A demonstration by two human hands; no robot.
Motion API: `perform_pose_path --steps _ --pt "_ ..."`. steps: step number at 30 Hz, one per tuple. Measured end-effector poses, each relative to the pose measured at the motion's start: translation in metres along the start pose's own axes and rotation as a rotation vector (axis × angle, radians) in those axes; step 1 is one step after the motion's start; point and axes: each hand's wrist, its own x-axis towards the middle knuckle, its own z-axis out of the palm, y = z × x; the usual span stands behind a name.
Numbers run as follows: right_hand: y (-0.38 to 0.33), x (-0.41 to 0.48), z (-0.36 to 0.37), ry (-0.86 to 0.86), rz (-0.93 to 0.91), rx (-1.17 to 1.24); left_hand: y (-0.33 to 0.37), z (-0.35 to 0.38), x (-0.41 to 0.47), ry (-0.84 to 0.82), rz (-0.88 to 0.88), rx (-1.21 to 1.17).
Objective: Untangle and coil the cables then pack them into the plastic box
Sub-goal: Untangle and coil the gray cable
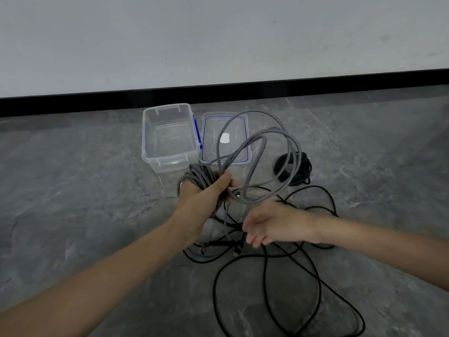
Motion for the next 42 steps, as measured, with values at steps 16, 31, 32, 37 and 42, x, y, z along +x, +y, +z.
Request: perform_pose_path --steps 16,31,32,37,42 --pt "-0.059 -0.014 -0.050 0.528 -0.506 -0.886 0.002 -0.006 -0.006 -0.006 0.235 0.256" --pt "-0.014 0.003 -0.033 0.774 -0.725 -0.242 0.015 0.002 -0.010 -0.329 0.040 -0.256" --pt "-0.014 0.004 -0.032 0.778 -0.728 -0.215 0.017 0.001 -0.011 -0.357 0.032 -0.247" --pt "-0.017 0.007 -0.035 0.734 -0.761 -0.150 0.022 -0.002 -0.012 -0.490 -0.014 -0.221" --pt "-0.022 0.000 -0.044 0.652 -0.766 -0.202 0.023 -0.006 -0.010 -0.479 0.058 -0.100"
